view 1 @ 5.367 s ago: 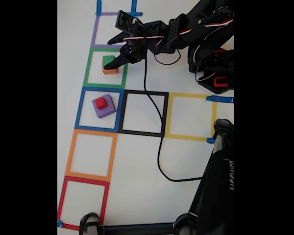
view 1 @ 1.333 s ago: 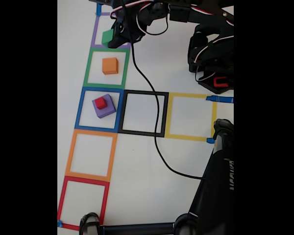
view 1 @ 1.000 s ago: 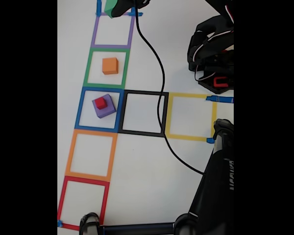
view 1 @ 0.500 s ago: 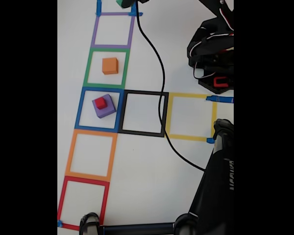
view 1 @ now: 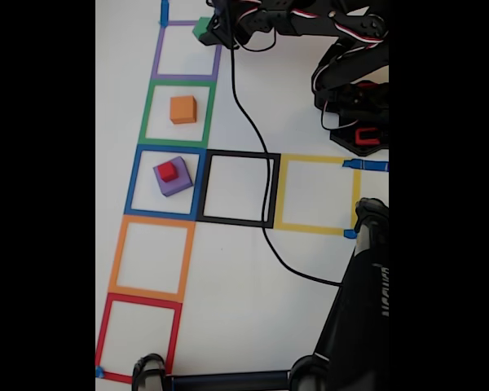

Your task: Tower of hanoi

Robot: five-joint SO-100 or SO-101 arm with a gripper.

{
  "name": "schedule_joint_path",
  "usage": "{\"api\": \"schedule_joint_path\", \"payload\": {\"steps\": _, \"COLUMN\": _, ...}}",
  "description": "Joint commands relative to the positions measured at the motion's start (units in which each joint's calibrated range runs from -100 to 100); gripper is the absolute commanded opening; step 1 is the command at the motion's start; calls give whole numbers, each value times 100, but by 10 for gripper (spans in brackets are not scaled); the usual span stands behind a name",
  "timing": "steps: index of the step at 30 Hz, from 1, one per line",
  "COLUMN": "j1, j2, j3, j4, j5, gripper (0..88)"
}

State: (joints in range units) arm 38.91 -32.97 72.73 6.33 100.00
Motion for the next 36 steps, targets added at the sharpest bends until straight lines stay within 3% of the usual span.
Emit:
{"api": "schedule_joint_path", "payload": {"steps": 1, "j1": -181, "j2": 790, "j3": 45, "j4": -1572, "j5": 0, "gripper": 13}}
{"api": "schedule_joint_path", "payload": {"steps": 16, "j1": -583, "j2": 3519, "j3": 318, "j4": -5086, "j5": 0, "gripper": 13}}
{"api": "schedule_joint_path", "payload": {"steps": 32, "j1": -583, "j2": 4633, "j3": 63, "j4": -5912, "j5": 0, "gripper": 26}}
{"api": "schedule_joint_path", "payload": {"steps": 36, "j1": -545, "j2": 4690, "j3": 18, "j4": -5912, "j5": 0, "gripper": 82}}
